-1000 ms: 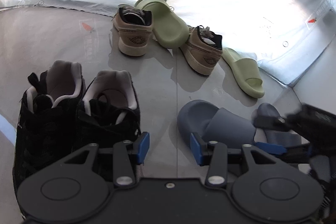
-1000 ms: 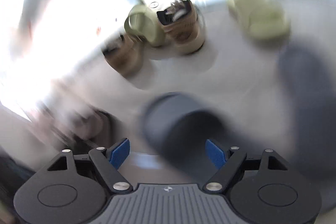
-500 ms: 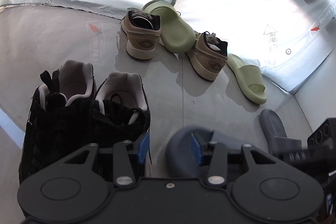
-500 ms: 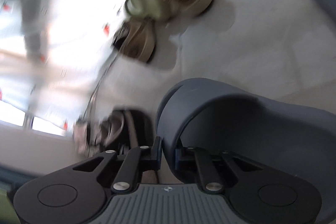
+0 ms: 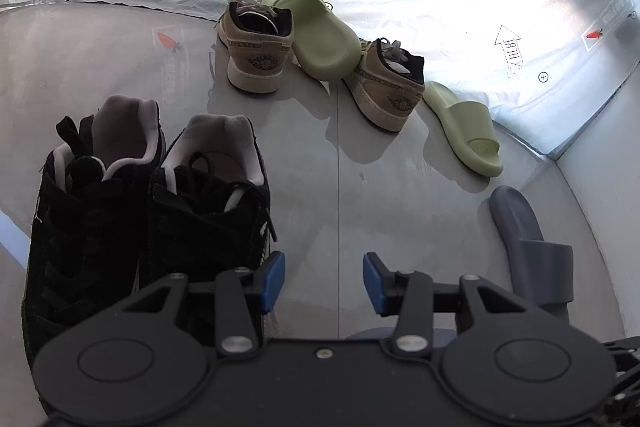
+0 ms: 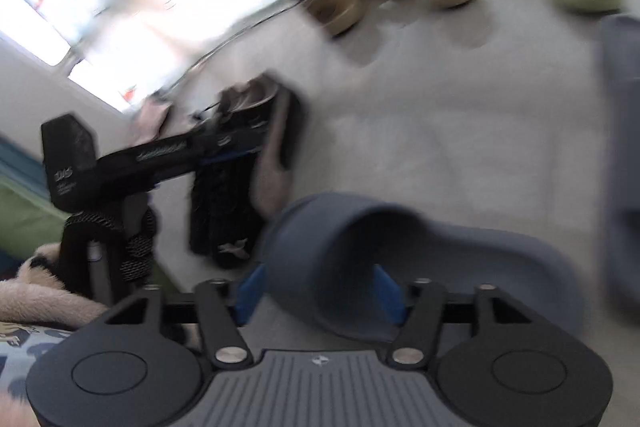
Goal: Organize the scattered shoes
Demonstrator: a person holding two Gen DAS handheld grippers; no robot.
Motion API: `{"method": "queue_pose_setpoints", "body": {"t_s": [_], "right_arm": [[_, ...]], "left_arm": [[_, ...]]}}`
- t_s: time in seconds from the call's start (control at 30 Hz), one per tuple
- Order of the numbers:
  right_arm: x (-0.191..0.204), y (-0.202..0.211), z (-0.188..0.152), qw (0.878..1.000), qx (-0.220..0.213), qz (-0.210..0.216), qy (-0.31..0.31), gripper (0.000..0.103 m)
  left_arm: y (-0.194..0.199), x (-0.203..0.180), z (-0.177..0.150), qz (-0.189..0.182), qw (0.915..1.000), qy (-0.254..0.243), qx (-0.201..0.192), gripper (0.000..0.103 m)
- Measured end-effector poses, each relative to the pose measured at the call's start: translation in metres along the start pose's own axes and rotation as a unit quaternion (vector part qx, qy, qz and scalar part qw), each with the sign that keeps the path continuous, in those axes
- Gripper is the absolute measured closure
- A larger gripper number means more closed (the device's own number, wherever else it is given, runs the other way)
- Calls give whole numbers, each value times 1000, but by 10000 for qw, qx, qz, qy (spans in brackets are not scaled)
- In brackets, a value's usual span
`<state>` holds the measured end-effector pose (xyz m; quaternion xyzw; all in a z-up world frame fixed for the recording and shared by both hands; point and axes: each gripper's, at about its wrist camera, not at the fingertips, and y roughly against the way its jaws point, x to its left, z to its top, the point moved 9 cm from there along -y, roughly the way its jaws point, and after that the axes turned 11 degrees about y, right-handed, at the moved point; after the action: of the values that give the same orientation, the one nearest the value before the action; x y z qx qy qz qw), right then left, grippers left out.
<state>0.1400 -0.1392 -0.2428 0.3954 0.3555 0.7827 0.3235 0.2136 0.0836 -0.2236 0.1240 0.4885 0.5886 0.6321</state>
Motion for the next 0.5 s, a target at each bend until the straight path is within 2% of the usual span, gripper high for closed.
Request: {"method": "queue_pose_setpoints", "body": {"t_s": [0.03, 0.1, 0.13, 0.27, 0.37, 0.5], "right_arm": [[-12, 5, -11, 9979, 262, -537, 232, 40], [-18, 7, -24, 9937, 562, -821, 524, 41], [-19, 6, -28, 9931, 655, -791, 566, 41], [-15, 2, -32, 9901, 755, -845, 829, 42], [-19, -6, -19, 9812, 701, -1448, 1062, 44], [-19, -20, 0, 9633, 669, -1989, 1675, 44]], "left_arm": [[-1, -1, 0, -5, 10000, -16, 12, 59], [-5, -5, 0, -35, 9999, -116, 65, 59], [-5, -6, 0, -41, 9999, -131, 71, 59], [-8, -13, -1, -80, 9995, -278, 93, 59], [-9, -15, 0, -86, 9994, -318, 89, 59], [-9, -15, 1, -93, 9994, -318, 53, 59]]}}
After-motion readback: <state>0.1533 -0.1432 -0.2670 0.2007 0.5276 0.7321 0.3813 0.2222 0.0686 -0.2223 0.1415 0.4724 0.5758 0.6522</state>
